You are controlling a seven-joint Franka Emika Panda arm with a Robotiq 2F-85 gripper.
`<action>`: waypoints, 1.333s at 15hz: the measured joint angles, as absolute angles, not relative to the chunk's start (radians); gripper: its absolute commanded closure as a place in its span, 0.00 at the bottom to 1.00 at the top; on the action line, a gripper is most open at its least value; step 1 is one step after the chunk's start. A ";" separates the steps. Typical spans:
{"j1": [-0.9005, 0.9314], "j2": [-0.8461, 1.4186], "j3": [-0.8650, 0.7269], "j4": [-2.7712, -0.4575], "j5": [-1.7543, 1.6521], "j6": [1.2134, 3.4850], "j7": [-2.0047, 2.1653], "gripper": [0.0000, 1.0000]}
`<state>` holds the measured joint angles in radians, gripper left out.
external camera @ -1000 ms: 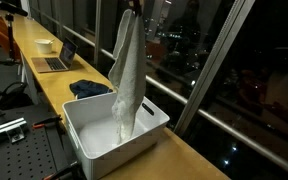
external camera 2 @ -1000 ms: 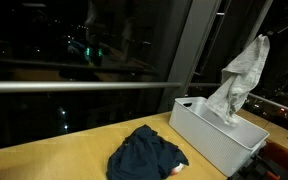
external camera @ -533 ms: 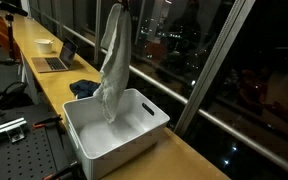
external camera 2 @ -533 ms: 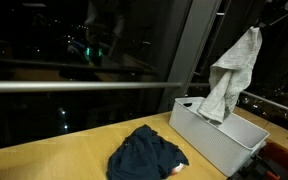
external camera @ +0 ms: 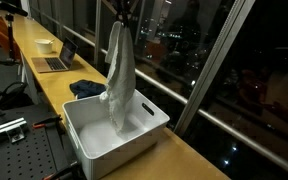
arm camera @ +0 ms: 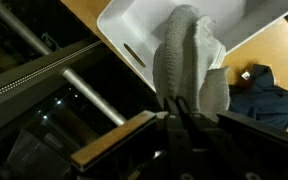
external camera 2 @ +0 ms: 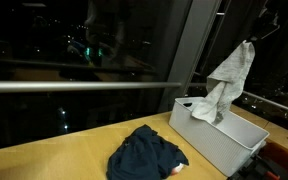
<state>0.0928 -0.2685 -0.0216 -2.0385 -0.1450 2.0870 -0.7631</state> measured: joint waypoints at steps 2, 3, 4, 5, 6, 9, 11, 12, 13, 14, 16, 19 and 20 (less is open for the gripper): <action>0.093 -0.259 -0.021 -2.048 -0.145 2.098 -0.763 0.51; 0.093 -0.255 -0.020 -2.052 -0.145 2.102 -0.763 0.43; 0.093 -0.252 -0.018 -2.052 -0.145 2.103 -0.763 0.36; 0.095 -0.251 -0.013 -2.052 -0.145 2.103 -0.763 0.30; 0.097 -0.251 -0.004 -2.052 -0.145 2.103 -0.763 0.21; 0.125 -0.247 0.044 -2.052 -0.148 2.104 -0.741 0.01; 0.156 -0.228 0.095 -2.050 -0.158 2.105 -0.703 0.00; 0.172 -0.211 0.121 -2.049 -0.166 2.108 -0.682 0.00; 0.188 -0.190 0.146 -2.048 -0.176 2.115 -0.658 0.00; 0.202 -0.167 0.169 -2.047 -0.183 2.122 -0.640 0.00; 0.227 -0.113 0.207 -2.040 -0.208 2.139 -0.608 0.00; 0.254 -0.020 0.251 -2.019 -0.289 2.165 -0.559 0.00; 0.262 0.015 0.261 -2.007 -0.327 2.172 -0.537 0.00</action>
